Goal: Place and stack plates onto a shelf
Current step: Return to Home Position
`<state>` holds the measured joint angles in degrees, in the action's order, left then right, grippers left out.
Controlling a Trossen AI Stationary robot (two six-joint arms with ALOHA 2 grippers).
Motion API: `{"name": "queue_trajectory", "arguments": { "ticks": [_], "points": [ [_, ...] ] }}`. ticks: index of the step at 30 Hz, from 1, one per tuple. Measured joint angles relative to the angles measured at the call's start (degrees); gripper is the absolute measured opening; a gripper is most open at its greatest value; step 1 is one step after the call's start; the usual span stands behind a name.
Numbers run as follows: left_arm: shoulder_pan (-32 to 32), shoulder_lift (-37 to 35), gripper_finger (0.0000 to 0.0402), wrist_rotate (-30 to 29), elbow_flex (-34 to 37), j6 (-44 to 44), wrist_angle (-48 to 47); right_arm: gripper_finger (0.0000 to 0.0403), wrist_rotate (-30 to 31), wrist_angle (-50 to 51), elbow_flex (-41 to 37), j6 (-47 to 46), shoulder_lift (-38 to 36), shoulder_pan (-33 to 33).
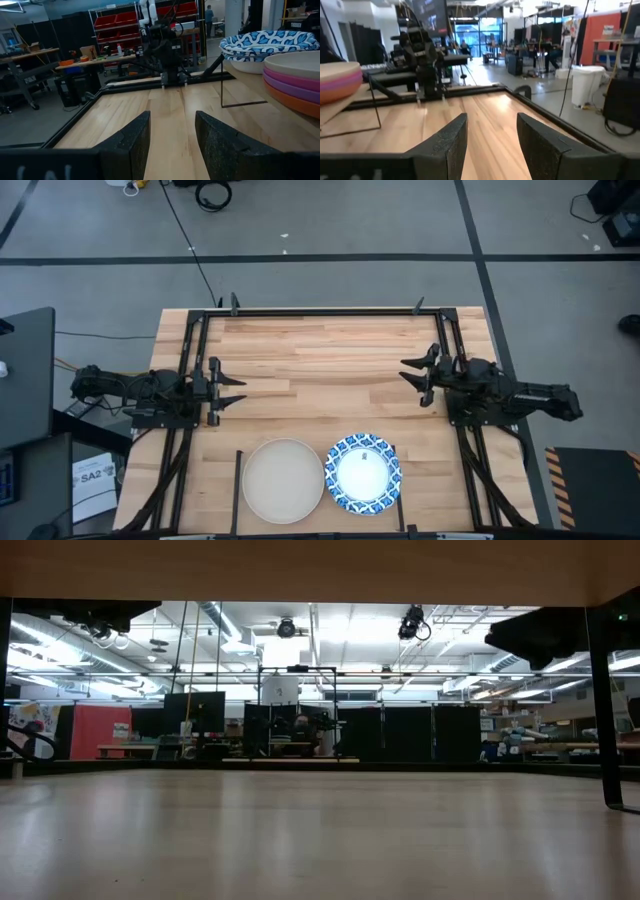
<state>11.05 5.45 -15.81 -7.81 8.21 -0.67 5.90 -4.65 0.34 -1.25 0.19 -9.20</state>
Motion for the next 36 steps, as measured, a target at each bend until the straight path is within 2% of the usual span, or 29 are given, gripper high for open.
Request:
{"name": "queue_trajectory", "arguments": {
  "ticks": [8, 16, 19, 22, 25, 36],
  "points": [
    [0.0, 0.0, 0.0162, -0.1, 0.0, 3.8, -2.2, 0.0176, 0.0, 1.8, 0.0, -0.7, 0.0, -0.4],
    [-0.4, 0.0, 0.0162, -8.0, 0.0, 6.7, -2.2, 0.0176, 0.2, 1.8, 0.0, -2.0, 0.0, -0.4],
    [-2.8, 0.0, 0.0162, -7.9, 0.5, 7.1, -1.6, 0.0176, 0.2, 1.8, 0.0, -2.0, 0.0, -0.4],
    [-6.7, 0.0, 0.0162, -7.1, 3.8, 6.5, 1.6, 0.0176, 0.4, 1.8, 0.0, -1.9, 0.0, -0.4],
    [-11.4, 0.1, 0.0162, -3.1, 7.3, 4.4, 5.9, 0.0176, 0.4, 1.8, 0.0, -2.2, 0.0, -0.4],
    [-27.7, 0.1, 0.0162, 21.8, 7.3, 3.3, 8.0, 0.0176, 0.4, 1.4, 0.0, -3.3, 0.0, -0.4]
  ]
}}
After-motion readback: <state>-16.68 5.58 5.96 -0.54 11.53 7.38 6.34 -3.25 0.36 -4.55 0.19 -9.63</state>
